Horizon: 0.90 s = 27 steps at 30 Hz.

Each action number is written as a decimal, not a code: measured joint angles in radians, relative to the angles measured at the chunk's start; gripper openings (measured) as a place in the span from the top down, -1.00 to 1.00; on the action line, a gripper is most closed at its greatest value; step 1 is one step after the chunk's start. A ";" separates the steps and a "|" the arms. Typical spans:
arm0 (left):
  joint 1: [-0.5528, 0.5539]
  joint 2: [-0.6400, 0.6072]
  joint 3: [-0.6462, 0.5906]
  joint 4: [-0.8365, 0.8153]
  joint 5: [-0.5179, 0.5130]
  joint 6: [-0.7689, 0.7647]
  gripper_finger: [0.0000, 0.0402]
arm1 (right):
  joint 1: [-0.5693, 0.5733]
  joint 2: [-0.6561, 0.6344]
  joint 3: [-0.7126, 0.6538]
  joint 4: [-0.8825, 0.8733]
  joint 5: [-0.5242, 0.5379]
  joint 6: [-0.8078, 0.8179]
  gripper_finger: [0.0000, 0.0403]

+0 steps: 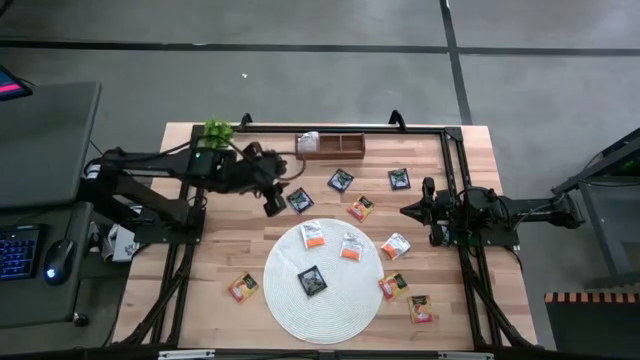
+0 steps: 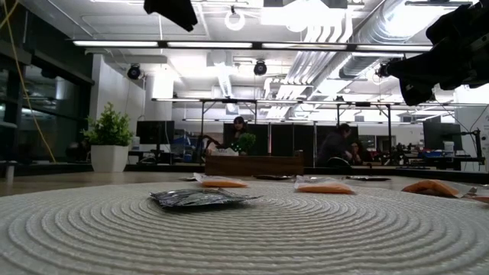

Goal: Pick & Place Tea
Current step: Put the white tea bag into the left section of the wooden organizer

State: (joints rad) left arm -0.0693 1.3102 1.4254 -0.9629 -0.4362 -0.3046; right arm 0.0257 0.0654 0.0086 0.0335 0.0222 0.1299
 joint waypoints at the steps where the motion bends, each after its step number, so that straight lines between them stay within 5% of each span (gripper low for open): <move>1: -0.008 0.000 0.000 -0.006 0.001 -0.001 0.23 | 0.000 0.000 0.000 0.000 0.000 0.000 0.94; 9: -0.032 0.000 0.000 -0.038 -0.002 -0.065 0.23 | 0.000 0.000 0.000 0.034 0.052 -0.017 0.94; 18: -0.057 0.000 0.000 -0.121 -0.016 -0.070 0.23 | 0.001 0.010 0.010 0.179 0.135 0.175 0.94; 27: -0.154 -0.089 -0.121 -0.074 -0.116 -0.134 0.23 | 0.034 0.293 0.273 0.110 0.133 0.032 0.94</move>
State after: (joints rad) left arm -0.2232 1.2214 1.3048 -1.0364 -0.5521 -0.4385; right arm 0.0597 0.3587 0.2820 0.1432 0.1547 0.1614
